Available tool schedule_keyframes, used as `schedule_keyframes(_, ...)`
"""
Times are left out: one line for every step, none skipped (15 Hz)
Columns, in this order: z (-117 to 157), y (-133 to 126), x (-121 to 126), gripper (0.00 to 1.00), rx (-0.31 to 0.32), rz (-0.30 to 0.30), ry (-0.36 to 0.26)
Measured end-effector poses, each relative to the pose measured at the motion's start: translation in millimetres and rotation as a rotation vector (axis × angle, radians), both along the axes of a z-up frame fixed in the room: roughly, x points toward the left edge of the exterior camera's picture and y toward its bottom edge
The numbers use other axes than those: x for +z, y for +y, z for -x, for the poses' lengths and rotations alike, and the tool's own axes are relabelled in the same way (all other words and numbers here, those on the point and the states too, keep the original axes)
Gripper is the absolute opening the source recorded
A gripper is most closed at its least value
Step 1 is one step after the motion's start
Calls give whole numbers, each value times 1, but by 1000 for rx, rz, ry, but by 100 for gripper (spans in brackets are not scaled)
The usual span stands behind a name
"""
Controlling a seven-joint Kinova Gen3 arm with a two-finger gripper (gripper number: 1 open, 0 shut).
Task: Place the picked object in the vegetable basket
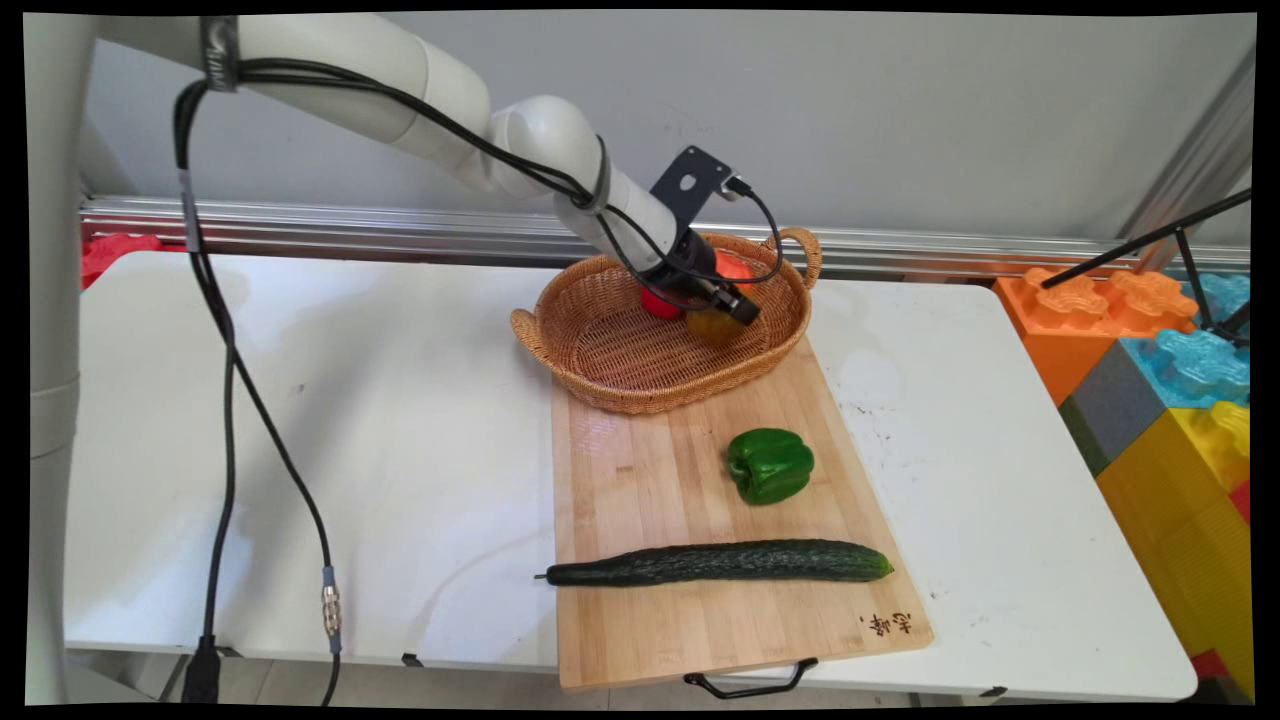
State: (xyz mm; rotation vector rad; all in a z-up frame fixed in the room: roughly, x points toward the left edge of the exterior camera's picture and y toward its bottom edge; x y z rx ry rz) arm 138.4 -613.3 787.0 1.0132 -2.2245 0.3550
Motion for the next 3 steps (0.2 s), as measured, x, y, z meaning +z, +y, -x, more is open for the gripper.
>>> schedule_keyframes(3,-1,1,100,-5,4,2)
schedule_keyframes(6,-2,4,100,-14,9,2)
schedule_keyframes(9,-2,7,100,-19,14,2)
